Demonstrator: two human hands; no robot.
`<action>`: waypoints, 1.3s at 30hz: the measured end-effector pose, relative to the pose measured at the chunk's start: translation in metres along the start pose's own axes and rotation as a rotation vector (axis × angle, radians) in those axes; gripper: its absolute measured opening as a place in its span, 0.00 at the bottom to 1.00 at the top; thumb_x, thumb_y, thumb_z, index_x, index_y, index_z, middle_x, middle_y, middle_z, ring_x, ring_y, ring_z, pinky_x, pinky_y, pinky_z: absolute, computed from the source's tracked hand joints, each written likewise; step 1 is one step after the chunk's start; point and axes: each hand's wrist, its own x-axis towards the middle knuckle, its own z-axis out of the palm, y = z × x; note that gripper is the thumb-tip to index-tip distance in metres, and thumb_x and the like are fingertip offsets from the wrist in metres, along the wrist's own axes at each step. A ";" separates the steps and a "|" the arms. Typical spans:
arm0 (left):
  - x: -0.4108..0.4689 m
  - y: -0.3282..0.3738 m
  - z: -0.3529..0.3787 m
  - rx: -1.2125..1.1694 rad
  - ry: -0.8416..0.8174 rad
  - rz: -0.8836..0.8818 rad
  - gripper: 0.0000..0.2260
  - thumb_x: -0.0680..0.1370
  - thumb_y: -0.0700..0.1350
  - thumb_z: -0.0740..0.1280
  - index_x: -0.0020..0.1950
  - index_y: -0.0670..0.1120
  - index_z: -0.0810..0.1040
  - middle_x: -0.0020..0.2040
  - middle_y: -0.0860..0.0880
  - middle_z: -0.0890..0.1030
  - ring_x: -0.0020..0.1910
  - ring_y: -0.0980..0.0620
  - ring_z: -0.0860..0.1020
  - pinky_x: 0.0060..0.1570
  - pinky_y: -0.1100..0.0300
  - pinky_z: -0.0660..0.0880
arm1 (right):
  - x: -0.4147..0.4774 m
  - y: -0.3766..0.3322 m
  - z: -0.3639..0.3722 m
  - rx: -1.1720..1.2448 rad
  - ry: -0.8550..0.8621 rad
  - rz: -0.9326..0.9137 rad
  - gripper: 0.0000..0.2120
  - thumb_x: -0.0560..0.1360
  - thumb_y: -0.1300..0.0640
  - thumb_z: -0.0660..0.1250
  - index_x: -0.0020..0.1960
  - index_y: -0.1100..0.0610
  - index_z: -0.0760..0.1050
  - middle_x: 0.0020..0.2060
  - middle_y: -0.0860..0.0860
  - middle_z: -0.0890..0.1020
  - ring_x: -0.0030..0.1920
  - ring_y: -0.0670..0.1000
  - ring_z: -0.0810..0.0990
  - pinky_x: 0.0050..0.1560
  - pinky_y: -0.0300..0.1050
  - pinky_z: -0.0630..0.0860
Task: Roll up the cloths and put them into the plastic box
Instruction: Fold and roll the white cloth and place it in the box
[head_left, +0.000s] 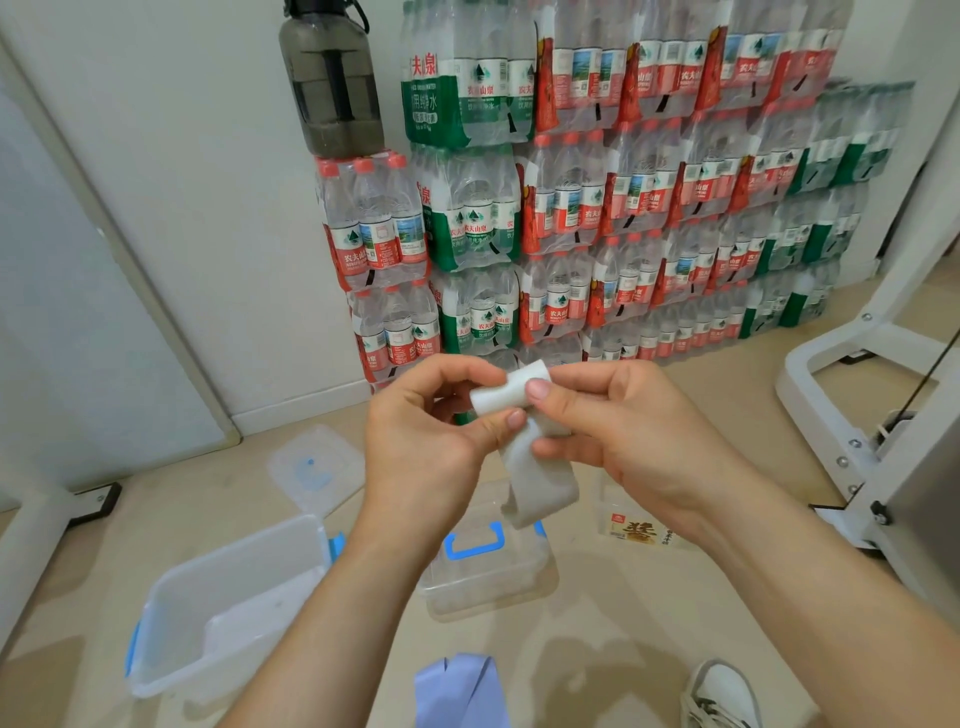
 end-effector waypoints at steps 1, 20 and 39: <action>0.000 -0.001 -0.001 0.017 -0.032 0.005 0.17 0.64 0.29 0.75 0.39 0.51 0.79 0.37 0.54 0.80 0.38 0.56 0.78 0.38 0.63 0.76 | 0.001 0.001 0.000 -0.029 0.008 -0.011 0.10 0.75 0.60 0.68 0.54 0.61 0.82 0.46 0.57 0.86 0.45 0.50 0.84 0.43 0.39 0.80; -0.007 0.010 -0.012 0.369 -0.452 -0.018 0.31 0.59 0.37 0.81 0.57 0.57 0.79 0.46 0.54 0.85 0.46 0.56 0.83 0.52 0.53 0.80 | 0.000 -0.008 -0.026 -0.286 -0.240 0.125 0.25 0.66 0.52 0.74 0.61 0.52 0.72 0.38 0.53 0.84 0.39 0.50 0.79 0.37 0.42 0.74; -0.002 0.011 -0.021 0.034 -0.624 -0.151 0.28 0.61 0.32 0.76 0.59 0.52 0.80 0.56 0.46 0.81 0.46 0.44 0.75 0.48 0.45 0.77 | 0.001 -0.002 -0.022 0.009 -0.307 0.103 0.18 0.69 0.64 0.72 0.56 0.57 0.70 0.33 0.53 0.82 0.33 0.48 0.78 0.33 0.37 0.75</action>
